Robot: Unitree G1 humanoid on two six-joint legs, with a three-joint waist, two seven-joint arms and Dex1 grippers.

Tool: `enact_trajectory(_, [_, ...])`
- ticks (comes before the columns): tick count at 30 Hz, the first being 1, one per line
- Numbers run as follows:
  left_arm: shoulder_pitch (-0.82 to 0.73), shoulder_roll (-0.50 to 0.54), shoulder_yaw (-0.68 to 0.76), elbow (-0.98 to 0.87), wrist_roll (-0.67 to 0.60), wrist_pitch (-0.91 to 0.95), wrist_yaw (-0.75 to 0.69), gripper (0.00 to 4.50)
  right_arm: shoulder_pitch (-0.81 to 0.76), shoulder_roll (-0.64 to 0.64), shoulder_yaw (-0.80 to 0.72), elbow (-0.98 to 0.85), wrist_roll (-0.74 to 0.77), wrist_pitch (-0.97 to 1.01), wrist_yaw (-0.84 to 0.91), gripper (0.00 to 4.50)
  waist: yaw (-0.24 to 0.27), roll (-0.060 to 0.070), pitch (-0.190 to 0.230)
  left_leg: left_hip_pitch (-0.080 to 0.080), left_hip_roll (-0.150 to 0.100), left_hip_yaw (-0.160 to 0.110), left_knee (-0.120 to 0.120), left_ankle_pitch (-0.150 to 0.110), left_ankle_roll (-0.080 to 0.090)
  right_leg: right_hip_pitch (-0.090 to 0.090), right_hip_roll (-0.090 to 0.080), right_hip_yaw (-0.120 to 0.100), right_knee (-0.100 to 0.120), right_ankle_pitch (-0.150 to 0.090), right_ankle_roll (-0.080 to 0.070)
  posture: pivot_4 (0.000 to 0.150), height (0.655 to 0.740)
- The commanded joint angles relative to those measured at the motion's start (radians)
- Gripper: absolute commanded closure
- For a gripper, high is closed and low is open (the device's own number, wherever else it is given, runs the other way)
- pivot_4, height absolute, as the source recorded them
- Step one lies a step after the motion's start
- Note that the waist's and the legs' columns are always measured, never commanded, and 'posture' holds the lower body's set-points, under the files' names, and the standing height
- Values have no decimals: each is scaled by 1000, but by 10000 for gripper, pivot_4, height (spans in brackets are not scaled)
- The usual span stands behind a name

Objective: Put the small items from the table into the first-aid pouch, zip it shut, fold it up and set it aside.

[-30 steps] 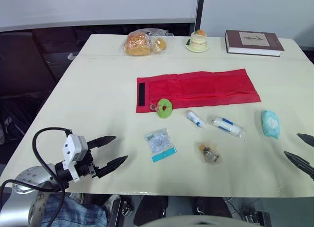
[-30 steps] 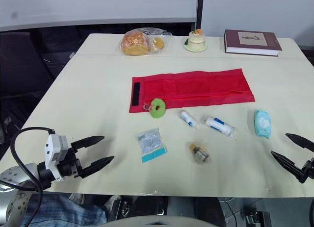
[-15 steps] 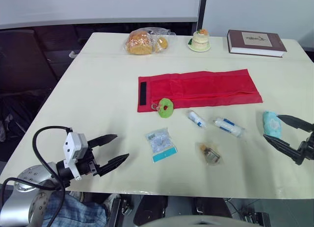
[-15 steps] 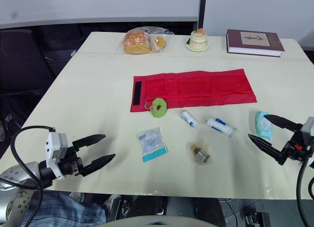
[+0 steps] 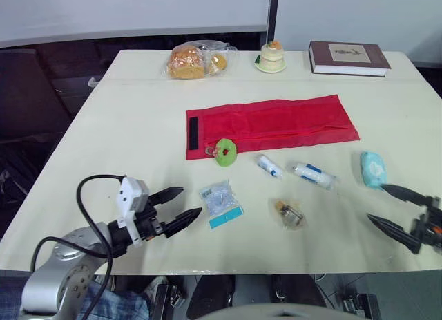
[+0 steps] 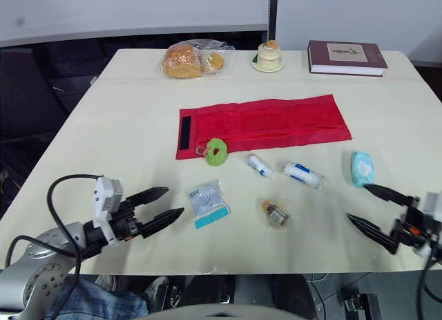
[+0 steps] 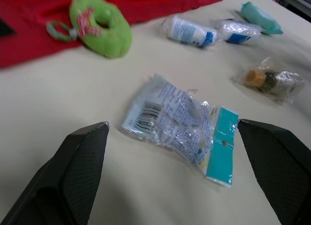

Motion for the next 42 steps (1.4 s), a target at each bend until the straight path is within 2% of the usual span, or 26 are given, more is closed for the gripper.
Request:
enact_trajectory(1, [-58,-18,28,-33,-145,169,125,0,-25,-7,40,-138,17,73,-95,902,9,-1,0,0,0,-1,0,0,0,0,0,0,0,0,0,1500,7400])
enact_trajectory(8, [-127,-121,34,-6,-430,413,369,0,-77,-18,129,-242,-26,131,-182,902,16,-3,1,-1,-1,-1,0,1,-1,0,1,3,0,0,0,1500,7400])
enact_trajectory(16, [-194,-212,27,61,-585,458,554,0,-110,-35,165,-287,-40,167,-223,902,16,-5,1,-1,-2,-2,0,1,-2,0,1,4,1,0,-1,1500,7400])
enact_trajectory(20, [-200,-221,38,84,-674,453,605,11631,-111,-37,169,-297,-48,175,-235,0,16,-5,1,-1,-2,-2,0,1,-2,0,1,4,0,0,-2,1500,7400])
enact_trajectory(22, [-195,-207,31,83,-683,454,604,23525,-108,-36,171,-299,-50,175,-238,0,16,-5,1,-1,-3,-2,0,1,-2,0,1,4,0,0,-2,1500,7400])
enact_trajectory(23, [-193,-201,30,84,-689,453,605,26246,-107,-35,172,-300,-51,174,-240,0,16,-5,1,-1,-3,-2,0,1,-2,0,1,4,0,0,-2,1500,7400])
enact_trajectory(27, [-189,-187,25,86,-698,440,597,44380,-101,-30,177,-301,-58,171,-244,0,16,-5,1,-1,-3,-2,0,1,-2,0,1,4,0,-2,-5,1500,7400])
enact_trajectory(34, [-185,-165,34,94,-724,427,601,44380,-109,-13,189,-313,-44,197,-276,0,16,-5,1,-1,-3,-2,0,1,-2,0,1,5,0,-2,-5,1500,7400])
enact_trajectory(38, [-161,-94,46,81,-731,447,548,44380,-104,-14,185,-304,-51,181,-269,0,15,-5,1,-2,-3,-2,0,1,-2,-1,2,5,1,-2,-5,1500,7400])
enact_trajectory(39, [-160,-77,39,85,-733,455,558,40624,-104,-14,185,-303,-50,179,-268,0,15,-5,1,-3,-3,-2,0,1,-2,-2,2,5,1,-2,-5,1500,7400])
enact_trajectory(41, [-160,-55,29,90,-739,461,572,38765,-104,-14,184,-302,-48,178,-267,0,16,-5,1,-4,-3,-2,0,1,-2,-3,2,5,1,-2,-5,1500,7400])
enact_trajectory(42, [-165,-47,21,94,-747,468,575,34375,-106,-13,185,-302,-47,175,-264,0,17,-5,1,-5,-3,-2,0,2,-2,-3,2,5,0,-2,-5,1500,7400])
